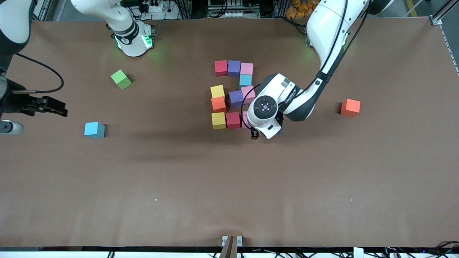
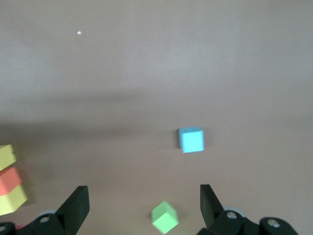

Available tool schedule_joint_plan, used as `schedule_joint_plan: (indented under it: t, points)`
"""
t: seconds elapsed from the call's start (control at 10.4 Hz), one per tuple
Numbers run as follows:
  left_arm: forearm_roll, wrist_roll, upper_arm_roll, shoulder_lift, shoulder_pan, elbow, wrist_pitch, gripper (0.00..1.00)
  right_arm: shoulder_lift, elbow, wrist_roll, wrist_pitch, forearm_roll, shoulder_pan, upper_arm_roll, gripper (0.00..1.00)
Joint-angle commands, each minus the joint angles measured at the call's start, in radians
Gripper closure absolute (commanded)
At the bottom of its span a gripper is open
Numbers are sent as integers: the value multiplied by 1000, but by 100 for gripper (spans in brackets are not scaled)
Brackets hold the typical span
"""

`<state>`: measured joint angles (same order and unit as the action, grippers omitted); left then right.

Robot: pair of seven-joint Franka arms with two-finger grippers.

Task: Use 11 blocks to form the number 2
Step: 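Release the lavender cube with the left gripper beside the pink cubes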

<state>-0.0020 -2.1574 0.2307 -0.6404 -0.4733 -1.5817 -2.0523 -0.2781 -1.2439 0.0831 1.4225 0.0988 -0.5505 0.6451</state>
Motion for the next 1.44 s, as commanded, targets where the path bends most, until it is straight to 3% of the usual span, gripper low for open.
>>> schedule_joint_plan:
  t: [0.0,0.29,0.58,0.77,1.35]
  points:
    - [43,51,-2,39,13,0,59,0,127,-88,3,67,-96,113,-203,0]
    - [56,158,-4,88,57,0,92,0,181,-131,1,131,-183,271,-419,0]
    - [86,261,-4,116,107,44,159,0,227,-165,-5,119,-171,369,-479,0]
    - [92,357,-4,128,142,74,194,0,261,-213,-10,144,-182,441,-585,0]
    - [94,716,-2,200,330,72,325,0,247,-206,-10,150,-172,446,-579,0]
